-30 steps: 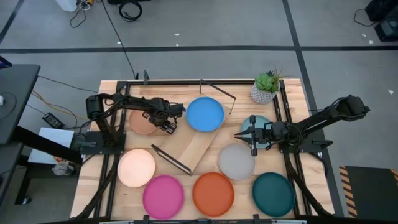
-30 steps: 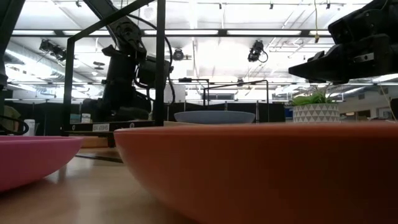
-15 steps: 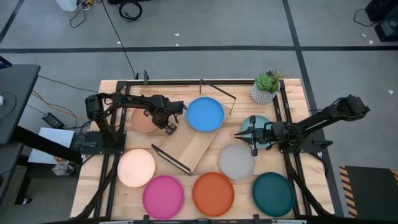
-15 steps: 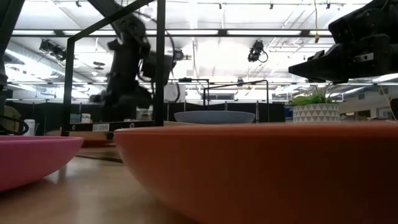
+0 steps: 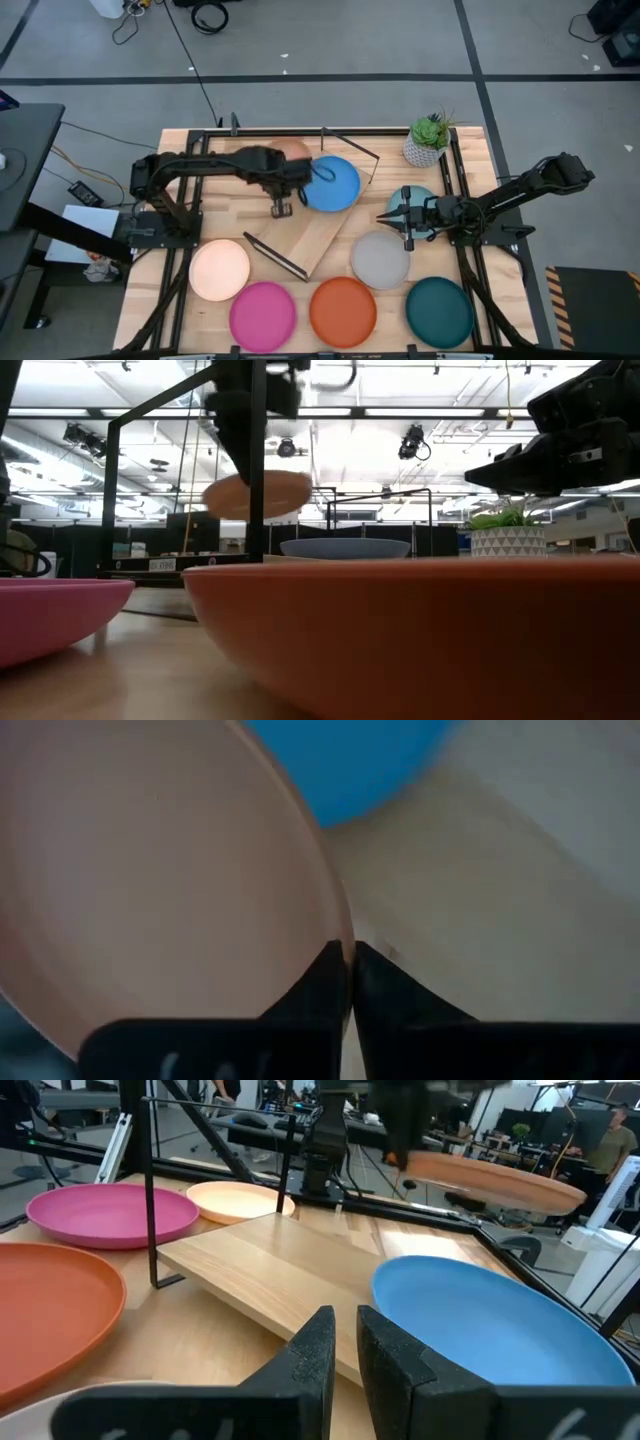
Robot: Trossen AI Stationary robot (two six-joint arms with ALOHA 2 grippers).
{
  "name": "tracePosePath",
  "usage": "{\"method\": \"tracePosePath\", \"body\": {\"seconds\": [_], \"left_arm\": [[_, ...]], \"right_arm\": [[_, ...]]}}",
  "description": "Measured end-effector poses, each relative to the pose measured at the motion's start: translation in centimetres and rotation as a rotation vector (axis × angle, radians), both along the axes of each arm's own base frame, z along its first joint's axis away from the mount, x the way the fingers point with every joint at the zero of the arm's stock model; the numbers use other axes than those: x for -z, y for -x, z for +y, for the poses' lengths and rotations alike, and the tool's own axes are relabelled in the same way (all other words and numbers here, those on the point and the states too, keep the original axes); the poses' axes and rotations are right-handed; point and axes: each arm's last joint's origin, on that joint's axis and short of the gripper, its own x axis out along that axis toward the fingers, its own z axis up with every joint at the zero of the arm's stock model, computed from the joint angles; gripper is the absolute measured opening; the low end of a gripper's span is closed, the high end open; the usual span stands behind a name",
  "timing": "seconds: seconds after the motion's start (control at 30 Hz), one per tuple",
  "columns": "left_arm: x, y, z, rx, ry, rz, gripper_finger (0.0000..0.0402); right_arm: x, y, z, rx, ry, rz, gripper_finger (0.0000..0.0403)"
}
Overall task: Place and stack plates onto a shelf
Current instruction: Put the brown plate on the shelf
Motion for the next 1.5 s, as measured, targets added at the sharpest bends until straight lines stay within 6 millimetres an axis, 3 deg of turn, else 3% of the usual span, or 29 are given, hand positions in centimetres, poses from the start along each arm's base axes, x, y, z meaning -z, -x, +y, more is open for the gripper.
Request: {"method": "tracePosePath", "body": {"seconds": [0.1, 0.2, 0.33, 0.6, 1.03, 1.5], "left_arm": [[0.4, -0.1, -2.3, 0.304, -0.053, 0.078, 0.0021], [1.6, 0.2, -4.4, 0.498, -0.075, 0.152, 0.002], [2.8, 0.8, -6.7, 0.599, -0.074, 0.203, 0.0016], [2.8, 1.0, -9.5, 0.699, -0.094, 0.183, 0.0015], [2.9, 0.8, -9.2, 0.703, 0.083, 0.139, 0.0014], [2.8, 0.7, -9.2, 0.61, 0.1, 0.11, 0.0027]], "right_arm": [[0.0, 0.0, 0.0, 0.0, -0.005, 0.002, 0.0053], [0.1, 0.0, 0.0, 0.0, -0.008, 0.01, 0.0053], [0.1, 0.0, 0.0, 0.001, -0.008, 0.009, 0.0053], [0.1, 0.0, 0.0, 0.001, -0.009, 0.005, 0.0053], [0.0, 0.0, 0.0, 0.0, -0.005, 0.001, 0.0053], [0.0, 0.0, 0.0, 0.001, -0.009, 0.001, 0.0053]]}}
